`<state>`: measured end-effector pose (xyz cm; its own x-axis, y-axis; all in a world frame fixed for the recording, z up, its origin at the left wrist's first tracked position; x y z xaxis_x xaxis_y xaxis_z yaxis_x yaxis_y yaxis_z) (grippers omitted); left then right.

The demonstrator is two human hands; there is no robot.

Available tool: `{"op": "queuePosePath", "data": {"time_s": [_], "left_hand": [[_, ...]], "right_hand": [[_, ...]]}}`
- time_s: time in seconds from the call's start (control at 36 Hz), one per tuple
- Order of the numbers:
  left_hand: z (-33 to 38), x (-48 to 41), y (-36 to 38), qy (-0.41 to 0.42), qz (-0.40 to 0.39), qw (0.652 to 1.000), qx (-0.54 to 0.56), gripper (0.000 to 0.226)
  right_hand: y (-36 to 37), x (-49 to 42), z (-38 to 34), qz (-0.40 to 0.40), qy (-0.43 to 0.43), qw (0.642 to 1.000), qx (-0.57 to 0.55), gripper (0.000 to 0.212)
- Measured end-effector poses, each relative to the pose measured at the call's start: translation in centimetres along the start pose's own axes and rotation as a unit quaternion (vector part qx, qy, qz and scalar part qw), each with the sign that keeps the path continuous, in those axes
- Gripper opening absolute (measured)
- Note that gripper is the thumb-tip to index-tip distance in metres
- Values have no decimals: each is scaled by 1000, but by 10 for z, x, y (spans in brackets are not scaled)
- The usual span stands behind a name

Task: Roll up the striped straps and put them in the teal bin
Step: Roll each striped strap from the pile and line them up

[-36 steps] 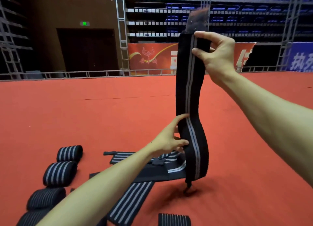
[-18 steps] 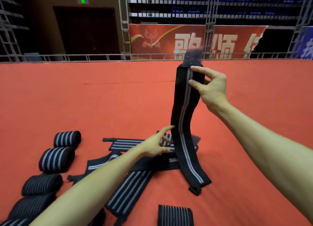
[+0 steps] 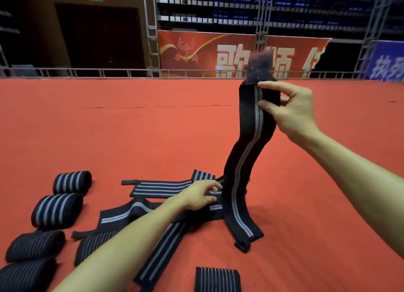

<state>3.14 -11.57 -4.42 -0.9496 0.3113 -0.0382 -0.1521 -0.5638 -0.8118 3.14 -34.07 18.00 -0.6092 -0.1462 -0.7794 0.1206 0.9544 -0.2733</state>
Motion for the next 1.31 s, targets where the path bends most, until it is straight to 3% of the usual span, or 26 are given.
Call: {"op": "queuePosePath", "data": {"time_s": [0.08, 0.19, 0.28, 0.5, 0.92, 1.08, 1.31], "left_hand": [[11, -15, 10, 11, 16, 1000, 2, 34], [18, -29, 12, 11, 51, 999, 10, 15], [18, -35, 11, 8, 69, 997, 25, 26], [24, -40, 14, 19, 52, 997, 52, 15], [27, -37, 7, 8, 40, 999, 11, 36], [13, -23, -12, -2, -8, 1000, 11, 52], [8, -4, -32, 5, -45, 999, -5, 52]], "right_hand": [[-22, 5, 2, 2, -4, 1000, 13, 46], [-48, 13, 10, 9, 1, 999, 33, 48], [-65, 18, 20, 18, 10, 999, 42, 46], [-81, 26, 38, 26, 17, 998, 50, 45], [-66, 37, 45, 11, 30, 999, 40, 43], [-54, 41, 46, -7, 29, 999, 38, 44], [-31, 44, 44, -25, 22, 999, 15, 44]]}}
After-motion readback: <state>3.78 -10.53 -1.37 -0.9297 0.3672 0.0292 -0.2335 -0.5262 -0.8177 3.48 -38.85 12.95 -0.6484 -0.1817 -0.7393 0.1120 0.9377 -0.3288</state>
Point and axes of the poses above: each hand's wrist, its own x-axis away from the middle knuckle, its own y-axis out of the palm, z = x × y, the point moved 2 cm from there along -x, towards the middle knuckle, and after that the axes turned 1 degree about -z, right-handed, at the moved point
